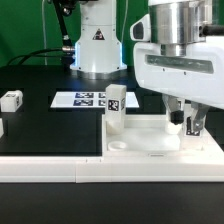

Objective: Assemble square table

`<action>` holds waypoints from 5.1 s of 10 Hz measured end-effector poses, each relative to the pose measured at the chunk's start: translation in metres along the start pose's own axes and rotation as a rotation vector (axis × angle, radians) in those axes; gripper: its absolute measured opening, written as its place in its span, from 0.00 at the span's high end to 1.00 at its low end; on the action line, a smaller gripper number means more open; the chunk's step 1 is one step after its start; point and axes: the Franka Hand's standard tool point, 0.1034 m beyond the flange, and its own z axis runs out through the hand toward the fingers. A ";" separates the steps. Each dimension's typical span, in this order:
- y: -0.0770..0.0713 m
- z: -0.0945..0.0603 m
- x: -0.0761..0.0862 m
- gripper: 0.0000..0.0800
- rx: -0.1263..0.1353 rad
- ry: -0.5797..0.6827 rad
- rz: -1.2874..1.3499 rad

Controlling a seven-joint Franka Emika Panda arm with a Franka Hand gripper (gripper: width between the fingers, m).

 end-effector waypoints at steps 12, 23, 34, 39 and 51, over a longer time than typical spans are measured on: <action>0.012 0.009 -0.038 0.19 -0.084 -0.100 -0.613; 0.012 0.010 -0.039 0.86 -0.106 -0.072 -0.079; 0.012 0.011 -0.041 0.40 -0.106 -0.077 -0.042; 0.034 -0.078 -0.003 0.19 0.023 -0.114 -0.064; 0.134 -0.123 0.098 0.19 0.034 -0.151 -0.367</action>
Offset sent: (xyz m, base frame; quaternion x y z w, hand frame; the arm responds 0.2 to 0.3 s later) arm -0.0111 0.0192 0.0078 -0.0247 0.0005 -0.3768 0.9260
